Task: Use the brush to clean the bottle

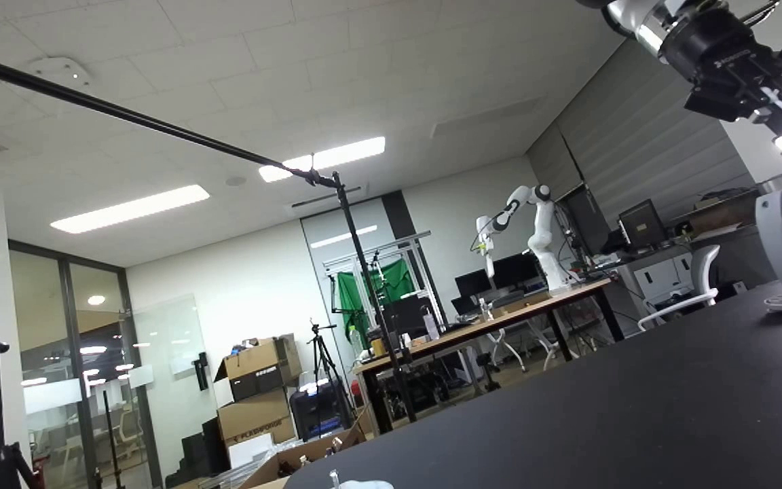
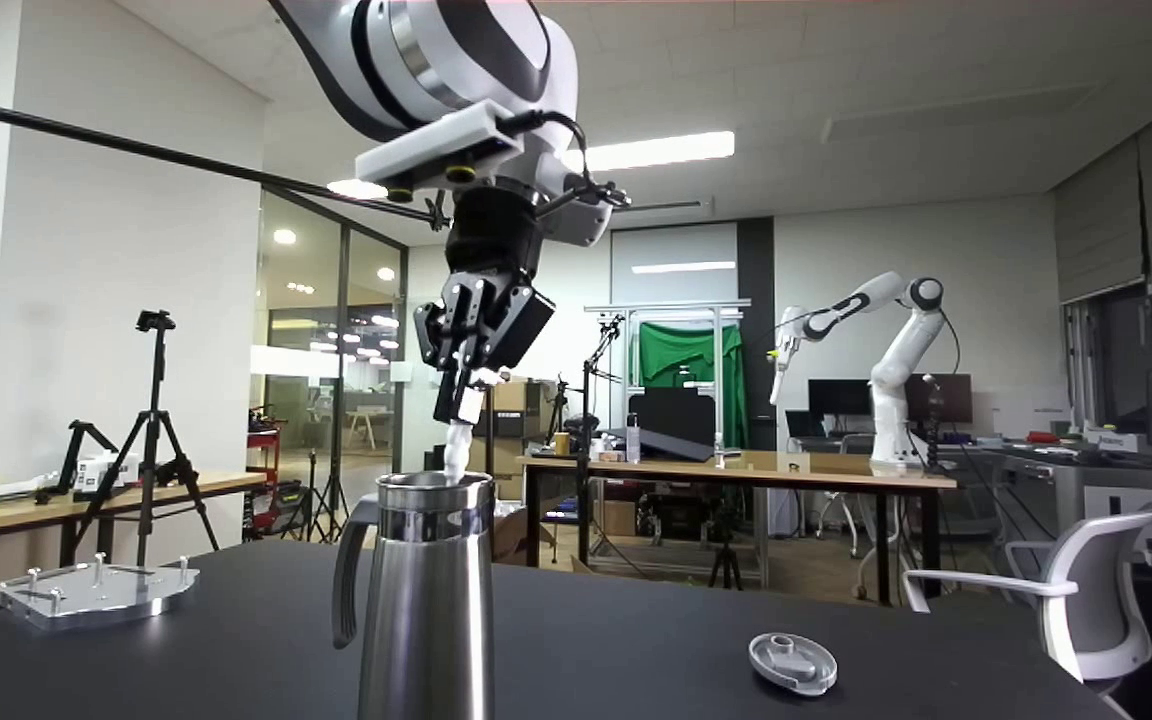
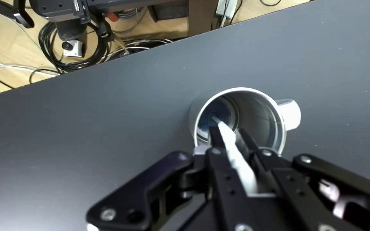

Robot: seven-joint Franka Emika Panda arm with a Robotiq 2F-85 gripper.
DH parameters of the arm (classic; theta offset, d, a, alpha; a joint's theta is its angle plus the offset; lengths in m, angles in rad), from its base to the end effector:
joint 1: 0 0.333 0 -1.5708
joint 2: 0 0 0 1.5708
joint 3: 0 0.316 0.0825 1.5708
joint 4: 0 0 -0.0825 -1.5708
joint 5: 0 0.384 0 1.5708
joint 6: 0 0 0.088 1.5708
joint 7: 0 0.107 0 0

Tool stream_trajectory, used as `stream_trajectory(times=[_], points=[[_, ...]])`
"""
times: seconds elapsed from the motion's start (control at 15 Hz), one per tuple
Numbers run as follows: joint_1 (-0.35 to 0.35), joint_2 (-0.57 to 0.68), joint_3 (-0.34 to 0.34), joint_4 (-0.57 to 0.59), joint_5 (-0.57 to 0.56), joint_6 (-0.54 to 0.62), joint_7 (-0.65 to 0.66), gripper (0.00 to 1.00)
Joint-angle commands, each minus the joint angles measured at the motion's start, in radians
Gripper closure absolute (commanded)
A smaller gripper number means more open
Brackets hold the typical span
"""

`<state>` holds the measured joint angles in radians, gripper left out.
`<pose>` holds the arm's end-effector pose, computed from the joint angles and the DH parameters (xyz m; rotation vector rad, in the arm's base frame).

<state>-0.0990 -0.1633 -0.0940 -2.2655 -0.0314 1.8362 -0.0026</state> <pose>0.4506 -0.0912 0.4080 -3.0899 0.2708 0.4160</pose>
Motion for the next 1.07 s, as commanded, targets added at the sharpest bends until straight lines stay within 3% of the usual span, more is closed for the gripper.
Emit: stream_trajectory(times=[0.0,0.6,1.0], points=[[0.008,0.007,0.009,-0.001,0.005,0.006,0.02,0.96],[0.042,-0.169,0.072,0.142,-0.044,-0.193,0.023,0.96],[0.041,-0.189,0.053,0.055,-0.01,-0.109,0.002,0.96]])
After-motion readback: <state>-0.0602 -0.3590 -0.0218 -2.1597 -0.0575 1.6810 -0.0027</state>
